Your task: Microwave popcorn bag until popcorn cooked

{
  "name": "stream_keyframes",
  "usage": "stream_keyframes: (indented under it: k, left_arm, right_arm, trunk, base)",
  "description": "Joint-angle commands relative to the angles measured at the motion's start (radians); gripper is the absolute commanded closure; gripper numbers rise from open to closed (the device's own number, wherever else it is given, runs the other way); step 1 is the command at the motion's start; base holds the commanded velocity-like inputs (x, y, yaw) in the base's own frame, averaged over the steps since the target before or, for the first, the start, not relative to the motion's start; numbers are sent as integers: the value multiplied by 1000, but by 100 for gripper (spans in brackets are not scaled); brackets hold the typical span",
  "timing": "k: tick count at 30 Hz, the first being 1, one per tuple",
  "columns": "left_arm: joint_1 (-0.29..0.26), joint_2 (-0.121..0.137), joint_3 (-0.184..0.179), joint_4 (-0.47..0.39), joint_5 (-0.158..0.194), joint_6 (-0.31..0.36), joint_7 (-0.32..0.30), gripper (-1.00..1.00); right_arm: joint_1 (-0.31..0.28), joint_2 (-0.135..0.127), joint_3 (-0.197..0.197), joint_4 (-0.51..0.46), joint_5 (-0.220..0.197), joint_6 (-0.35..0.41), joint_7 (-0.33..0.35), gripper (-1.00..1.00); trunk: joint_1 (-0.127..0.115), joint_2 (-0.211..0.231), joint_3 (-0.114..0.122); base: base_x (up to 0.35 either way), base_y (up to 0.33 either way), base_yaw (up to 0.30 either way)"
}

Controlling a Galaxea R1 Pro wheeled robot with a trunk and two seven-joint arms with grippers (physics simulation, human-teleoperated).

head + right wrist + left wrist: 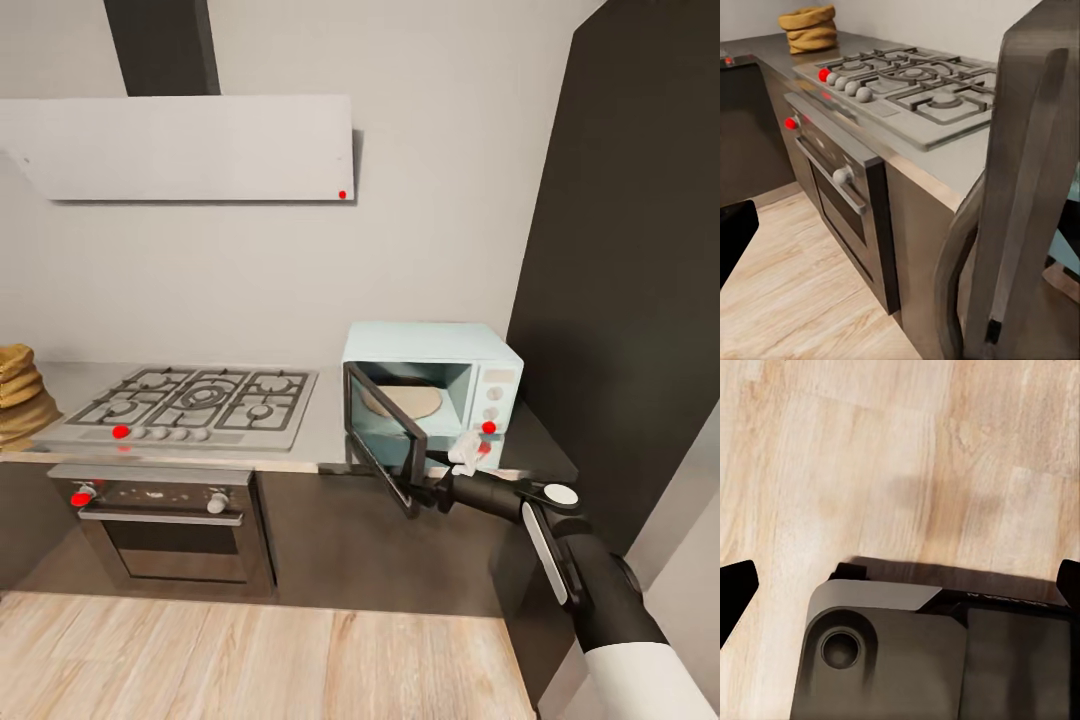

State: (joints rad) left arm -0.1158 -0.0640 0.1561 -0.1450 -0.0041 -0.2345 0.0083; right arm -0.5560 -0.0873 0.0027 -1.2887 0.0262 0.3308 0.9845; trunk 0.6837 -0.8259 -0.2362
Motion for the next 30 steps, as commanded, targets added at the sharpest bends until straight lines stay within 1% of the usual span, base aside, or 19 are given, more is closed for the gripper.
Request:
stream_keyframes:
  k: [1, 11, 23, 26, 30]
  left_arm:
    - [-1, 0, 3, 1, 0, -3, 1, -100]
    - [-1, 0, 3, 1, -1, -3, 1, -100]
    - [-1, 0, 3, 1, 0, -3, 1, -100]
    - [-1, -2, 3, 1, -1, -3, 1, -100]
    - [-1, -2, 3, 2, -1, -3, 1, -100]
  right_arm:
    - [-1, 0, 0, -1, 1, 7, 3, -100]
    - [-1, 0, 0, -1, 1, 7, 3, -100]
    - [-1, 0, 0, -1, 1, 7, 3, -100]
    - [-1, 0, 0, -1, 1, 7, 3, -100]
    - [-1, 0, 0, -1, 1, 7, 3, -100]
  trunk:
    - [0, -1, -1]
    - [0, -1, -1]
    - [0, -1, -1]
    - [0, -1, -1]
    - [0, -1, -1]
  base:
    - [0, 256, 0]
    - [-2, 40, 0]
    - [-18, 136, 0]
    - [0, -76, 0]
    - [-35, -258, 0]
